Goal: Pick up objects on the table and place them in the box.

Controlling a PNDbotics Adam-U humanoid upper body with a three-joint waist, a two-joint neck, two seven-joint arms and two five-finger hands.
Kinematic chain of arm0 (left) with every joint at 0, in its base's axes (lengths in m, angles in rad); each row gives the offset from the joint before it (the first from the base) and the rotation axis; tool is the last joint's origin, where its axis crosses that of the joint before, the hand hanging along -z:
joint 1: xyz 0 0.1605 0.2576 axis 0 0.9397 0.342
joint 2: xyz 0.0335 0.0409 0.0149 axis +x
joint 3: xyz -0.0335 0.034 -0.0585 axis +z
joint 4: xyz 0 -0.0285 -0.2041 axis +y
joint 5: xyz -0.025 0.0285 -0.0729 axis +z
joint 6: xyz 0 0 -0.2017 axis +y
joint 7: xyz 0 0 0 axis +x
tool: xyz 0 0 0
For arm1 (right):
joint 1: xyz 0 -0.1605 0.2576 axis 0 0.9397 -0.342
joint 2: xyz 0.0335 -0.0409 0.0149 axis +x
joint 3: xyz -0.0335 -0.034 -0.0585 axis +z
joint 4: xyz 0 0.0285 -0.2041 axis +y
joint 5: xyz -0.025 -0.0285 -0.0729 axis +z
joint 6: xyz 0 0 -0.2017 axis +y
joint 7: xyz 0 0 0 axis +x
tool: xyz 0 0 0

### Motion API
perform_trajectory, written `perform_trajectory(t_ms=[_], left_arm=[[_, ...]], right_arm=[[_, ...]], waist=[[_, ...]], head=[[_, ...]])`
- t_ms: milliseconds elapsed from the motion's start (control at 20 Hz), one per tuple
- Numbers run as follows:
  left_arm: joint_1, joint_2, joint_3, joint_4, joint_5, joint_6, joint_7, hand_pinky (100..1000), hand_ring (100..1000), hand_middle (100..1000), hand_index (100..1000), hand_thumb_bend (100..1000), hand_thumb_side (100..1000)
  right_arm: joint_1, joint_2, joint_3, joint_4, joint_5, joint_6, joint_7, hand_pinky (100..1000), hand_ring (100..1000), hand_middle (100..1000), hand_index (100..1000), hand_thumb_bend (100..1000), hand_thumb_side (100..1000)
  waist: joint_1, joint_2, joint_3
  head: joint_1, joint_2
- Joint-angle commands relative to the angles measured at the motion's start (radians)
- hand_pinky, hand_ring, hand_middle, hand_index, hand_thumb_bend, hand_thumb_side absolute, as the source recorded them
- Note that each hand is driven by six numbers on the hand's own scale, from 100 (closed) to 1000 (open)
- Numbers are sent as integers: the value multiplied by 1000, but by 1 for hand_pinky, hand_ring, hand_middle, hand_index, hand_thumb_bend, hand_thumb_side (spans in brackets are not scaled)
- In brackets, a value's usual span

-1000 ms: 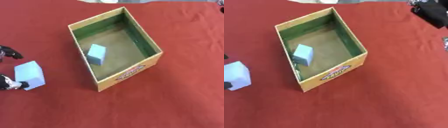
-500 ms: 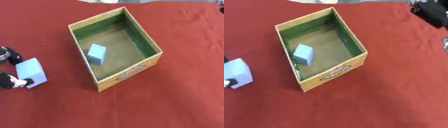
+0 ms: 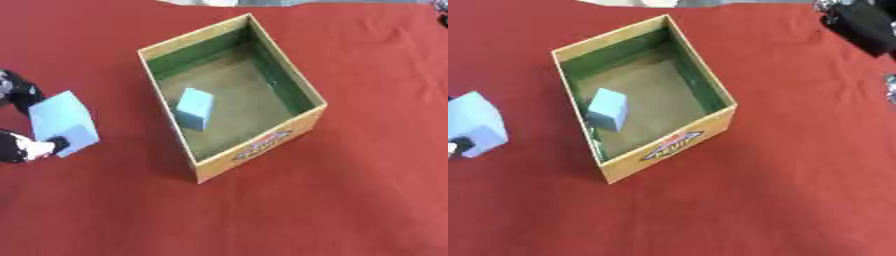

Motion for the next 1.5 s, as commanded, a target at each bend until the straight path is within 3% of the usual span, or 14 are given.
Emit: perform_trajectory(t_ms=[50, 250, 650, 1000, 1250, 1350, 1450, 1500], left_arm=[[-85, 8, 29, -39, 19, 11, 1, 756, 639, 530, 624, 390, 455], [-216, -67, 1, 24, 28, -2, -12, 756, 646, 538, 635, 389, 463], [-394, -262, -80, 309, -9, -102, 11, 760, 667, 565, 664, 408, 479], [-449, -375, -110, 476, -88, -197, 64, 762, 672, 572, 672, 417, 481], [-449, -396, -130, 514, -121, -228, 48, 774, 692, 591, 695, 446, 500], [-445, -396, -136, 518, -132, -236, 27, 808, 746, 637, 775, 491, 554], [-440, -390, -140, 511, -145, -247, -3, 863, 821, 741, 863, 541, 616], [-438, -386, -139, 504, -157, -253, -15, 912, 863, 791, 906, 636, 711]], right_arm=[[-15, -28, -11, -15, -3, -5, -3, 849, 820, 683, 836, 100, 643], [-27, -26, -11, -15, -4, -10, -2, 849, 820, 683, 836, 100, 634], [-50, -19, -1, -15, -9, -12, 10, 849, 820, 682, 836, 100, 638], [-64, -7, 5, -15, -17, -8, 16, 849, 820, 681, 835, 100, 648], [-66, -4, 6, -15, -19, -6, 17, 849, 819, 681, 834, 100, 653], [-66, -3, 5, -15, -20, -6, 16, 849, 819, 680, 834, 100, 653], [-65, -3, 5, -15, -20, -5, 15, 849, 819, 680, 834, 100, 653], [-64, -3, 4, -15, -20, -5, 15, 849, 819, 680, 834, 100, 653]], waist=[[19, -16, 2], [20, -20, 0], [22, -20, -16], [27, -17, -29], [31, -18, -32], [32, -18, -32], [32, -18, -31], [32, -18, -30]], head=[[-4, -3], [-3, 1], [16, -3], [27, -10], [28, -10], [27, -10], [25, -9], [24, -9]])
